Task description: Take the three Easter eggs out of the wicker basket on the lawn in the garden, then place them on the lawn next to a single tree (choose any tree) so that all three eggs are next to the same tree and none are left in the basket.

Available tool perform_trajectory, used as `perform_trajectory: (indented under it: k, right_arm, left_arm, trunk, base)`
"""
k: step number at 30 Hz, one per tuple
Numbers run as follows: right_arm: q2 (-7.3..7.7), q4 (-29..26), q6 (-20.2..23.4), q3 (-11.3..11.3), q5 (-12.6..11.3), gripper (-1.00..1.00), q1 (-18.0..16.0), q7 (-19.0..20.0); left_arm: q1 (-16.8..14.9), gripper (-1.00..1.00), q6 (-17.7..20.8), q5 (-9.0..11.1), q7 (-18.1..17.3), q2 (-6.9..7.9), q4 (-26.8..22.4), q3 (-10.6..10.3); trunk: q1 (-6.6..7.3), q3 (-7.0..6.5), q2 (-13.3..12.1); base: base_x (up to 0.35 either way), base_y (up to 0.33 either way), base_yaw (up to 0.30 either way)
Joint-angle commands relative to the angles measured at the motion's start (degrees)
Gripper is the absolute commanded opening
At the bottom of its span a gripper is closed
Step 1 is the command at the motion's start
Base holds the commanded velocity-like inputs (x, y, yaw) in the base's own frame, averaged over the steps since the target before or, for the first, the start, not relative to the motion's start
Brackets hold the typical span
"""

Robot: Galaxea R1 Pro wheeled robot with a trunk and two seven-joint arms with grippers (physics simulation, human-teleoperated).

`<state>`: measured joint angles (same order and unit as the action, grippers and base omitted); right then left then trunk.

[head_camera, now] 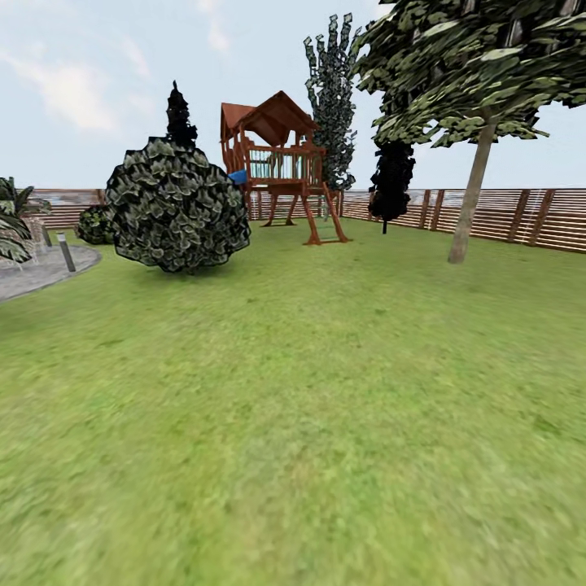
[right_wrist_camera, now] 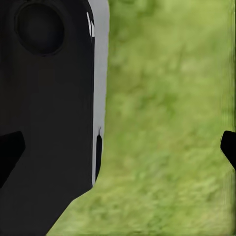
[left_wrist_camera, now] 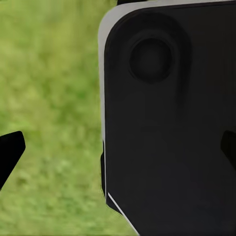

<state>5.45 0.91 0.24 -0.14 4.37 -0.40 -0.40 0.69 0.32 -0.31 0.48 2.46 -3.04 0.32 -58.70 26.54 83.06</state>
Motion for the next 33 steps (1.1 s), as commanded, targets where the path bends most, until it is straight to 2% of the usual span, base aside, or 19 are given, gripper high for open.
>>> perform_trajectory:
  k: [1,21,33]
  right_arm:
    - [0.00,0.06,0.03,-0.04,0.46,1.00,-0.04,-0.04]
    - [-0.24,0.06,-0.15,-0.01,0.49,1.00,-0.05,0.05]
    - [-0.35,0.08,-0.16,-0.08,0.56,1.00,-0.04,0.12]
  left_arm:
    - [0.03,1.00,0.03,-0.04,0.05,0.00,-0.13,0.03]
    - [0.04,1.00,0.03,-0.04,0.05,0.00,-0.13,0.03]
    - [0.03,1.00,0.03,-0.04,0.05,0.00,-0.13,0.03]
  trunk:
    - [-0.03,0.04,0.02]
    - [-0.03,0.03,0.02]
    - [-0.03,-0.01,0.02]
  base:
    - [0.294,-0.150,0.000]
    - [0.294,-0.150,-0.001]
    - [0.294,-0.150,-0.246]
